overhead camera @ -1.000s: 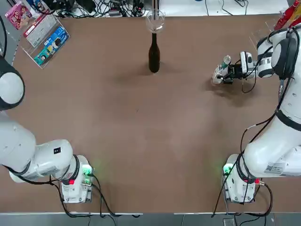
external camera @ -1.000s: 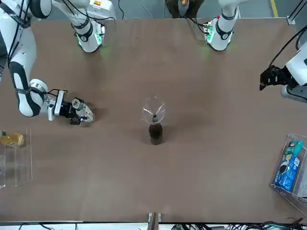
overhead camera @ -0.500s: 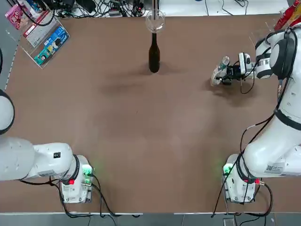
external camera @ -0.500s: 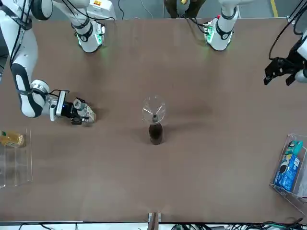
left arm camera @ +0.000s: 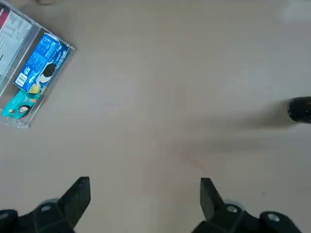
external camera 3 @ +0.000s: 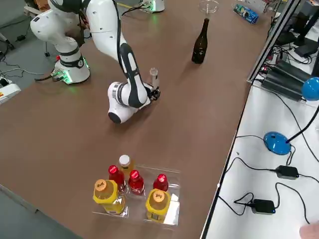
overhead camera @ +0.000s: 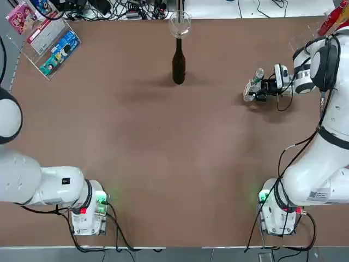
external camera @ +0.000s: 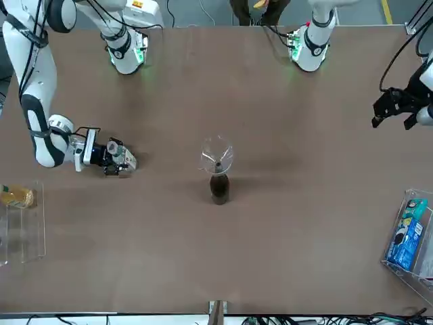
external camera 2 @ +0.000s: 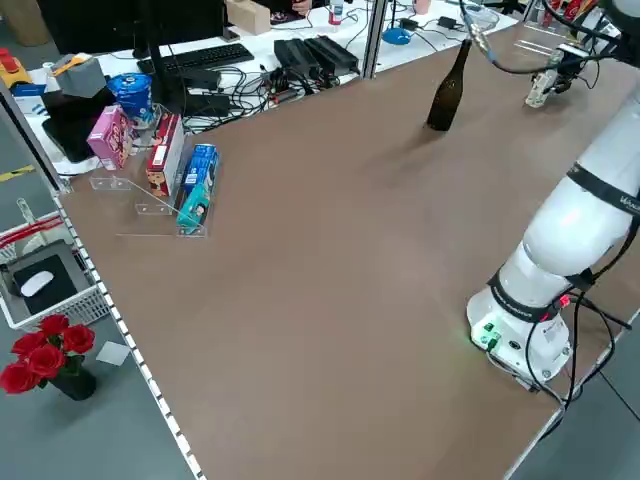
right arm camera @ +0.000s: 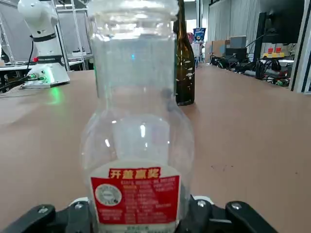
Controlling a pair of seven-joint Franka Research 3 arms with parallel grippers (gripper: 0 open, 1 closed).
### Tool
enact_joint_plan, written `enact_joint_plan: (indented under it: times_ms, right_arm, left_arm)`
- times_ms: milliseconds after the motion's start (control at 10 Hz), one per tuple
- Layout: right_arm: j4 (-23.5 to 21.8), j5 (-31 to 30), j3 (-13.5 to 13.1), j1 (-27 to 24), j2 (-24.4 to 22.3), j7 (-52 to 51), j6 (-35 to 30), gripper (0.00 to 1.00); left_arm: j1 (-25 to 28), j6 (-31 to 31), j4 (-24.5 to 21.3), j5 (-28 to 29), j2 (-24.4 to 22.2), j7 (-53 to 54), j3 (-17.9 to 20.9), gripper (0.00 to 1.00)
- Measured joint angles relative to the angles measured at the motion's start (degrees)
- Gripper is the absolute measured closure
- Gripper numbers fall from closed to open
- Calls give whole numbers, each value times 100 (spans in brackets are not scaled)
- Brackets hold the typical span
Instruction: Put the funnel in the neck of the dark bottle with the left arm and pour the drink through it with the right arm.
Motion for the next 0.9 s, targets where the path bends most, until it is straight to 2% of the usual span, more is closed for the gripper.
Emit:
enact_joint_plan:
  times_ms: [100, 200, 600, 700, 900]
  right_arm:
    - [1, 11, 1, 1, 1, 0, 0, 43]
    - [4, 23, 1, 1, 1, 0, -7, 35]
    - [21, 76, 2, 5, 2, 0, -39, 24]
    - [27, 81, 2, 6, 2, 0, -47, 16]
    - [31, 87, 2, 6, 2, 0, -48, 11]
  left_arm:
    - [-76, -67, 116, 52, 91, -15, 0, 1]
    - [-100, -138, 147, 59, 120, -23, 0, 1]
    - [-124, -224, 157, 50, 121, -39, 165, 2]
    - [-139, -224, 157, 48, 121, -53, 208, 2]
    - [-153, -224, 157, 46, 121, -206, 223, 2]
